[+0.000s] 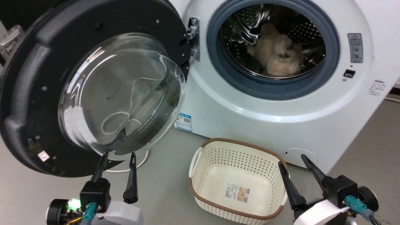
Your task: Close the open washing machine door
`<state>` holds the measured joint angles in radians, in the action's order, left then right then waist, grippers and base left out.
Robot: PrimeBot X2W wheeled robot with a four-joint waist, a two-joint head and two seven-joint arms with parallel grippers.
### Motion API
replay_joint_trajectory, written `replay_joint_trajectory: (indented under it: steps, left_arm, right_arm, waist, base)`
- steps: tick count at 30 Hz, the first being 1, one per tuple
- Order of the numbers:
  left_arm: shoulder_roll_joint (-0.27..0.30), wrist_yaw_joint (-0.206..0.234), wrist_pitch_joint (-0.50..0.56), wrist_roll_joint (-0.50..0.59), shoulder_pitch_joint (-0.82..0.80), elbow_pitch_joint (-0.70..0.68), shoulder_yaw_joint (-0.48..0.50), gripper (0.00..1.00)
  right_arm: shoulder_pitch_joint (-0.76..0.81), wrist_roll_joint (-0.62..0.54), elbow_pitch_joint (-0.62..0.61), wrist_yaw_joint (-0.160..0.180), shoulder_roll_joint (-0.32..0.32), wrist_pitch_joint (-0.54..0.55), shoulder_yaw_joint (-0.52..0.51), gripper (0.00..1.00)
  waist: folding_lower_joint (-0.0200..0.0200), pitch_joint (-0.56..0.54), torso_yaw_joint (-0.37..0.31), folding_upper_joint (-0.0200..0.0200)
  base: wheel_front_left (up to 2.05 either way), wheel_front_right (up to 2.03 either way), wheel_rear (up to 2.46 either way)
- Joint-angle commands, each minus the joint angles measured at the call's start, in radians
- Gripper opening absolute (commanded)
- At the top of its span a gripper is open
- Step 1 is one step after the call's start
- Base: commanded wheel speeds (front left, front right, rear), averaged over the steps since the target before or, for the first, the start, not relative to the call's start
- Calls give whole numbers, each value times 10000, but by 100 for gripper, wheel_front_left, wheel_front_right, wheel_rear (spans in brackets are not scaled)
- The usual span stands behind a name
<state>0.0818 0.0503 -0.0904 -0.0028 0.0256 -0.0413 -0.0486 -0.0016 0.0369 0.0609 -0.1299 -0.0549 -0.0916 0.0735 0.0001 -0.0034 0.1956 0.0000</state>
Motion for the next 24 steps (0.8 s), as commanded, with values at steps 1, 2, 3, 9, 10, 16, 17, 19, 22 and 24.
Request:
replay_joint_trajectory:
  steps: [1, 2, 3, 9, 10, 16, 17, 19, 22, 24]
  left_arm:
    - [86, 71, -126, 8, 144, -79, -16, 100]
    - [95, 89, -147, 5, 161, -98, -23, 100]
    - [105, 108, -168, 2, 176, -117, -31, 100]
    - [162, 241, -293, -31, 275, -194, -26, 100]
    - [174, 255, -314, -38, 286, -209, -24, 100]
    - [257, 342, -439, -49, 351, -293, -33, 100]
    - [267, 358, -460, -53, 362, -304, -33, 100]
    - [285, 387, -502, -59, 385, -329, -39, 100]
    - [298, 440, -565, -51, 441, -376, -72, 100]
    - [304, 478, -607, -48, 480, -403, -93, 100]
  right_arm:
    - [-176, 100, 92, -3, 17, -116, 93, 100]
    - [-198, 108, 123, -3, 15, -137, 132, 100]
    - [-217, 116, 151, -3, 15, -158, 168, 100]
    - [-298, 207, 334, -4, -5, -282, 365, 100]
    - [-308, 212, 361, -4, -17, -303, 396, 100]
    - [-347, 298, 501, -4, -60, -429, 581, 100]
    - [-356, 318, 522, -4, -67, -450, 605, 100]
    - [-375, 348, 560, -4, -77, -492, 654, 100]
    - [-408, 377, 609, -4, -81, -554, 727, 100]
    - [-429, 397, 639, -5, -81, -596, 771, 100]
  waist:
    - [-1, 18, 100, 0]
    - [-1, 23, 145, 0]
    - [-1, 27, 189, 0]
    - [-1, 38, 447, 0]
    - [-1, 40, 489, 0]
    - [-1, 42, 743, 0]
    - [-1, 43, 786, 0]
    - [-1, 47, 871, 0]
    - [-1, 54, 1002, 0]
    - [-1, 60, 1091, 0]
  base:
    - [0, 0, 0]
    - [0, 0, 0]
    - [0, 0, 0]
    - [0, 0, 0]
    - [-1, -1, -1]
    - [-1, -1, -1]
    - [-1, -1, -1]
    - [0, 0, 0]
    - [0, 0, 0]
    - [0, 0, 0]
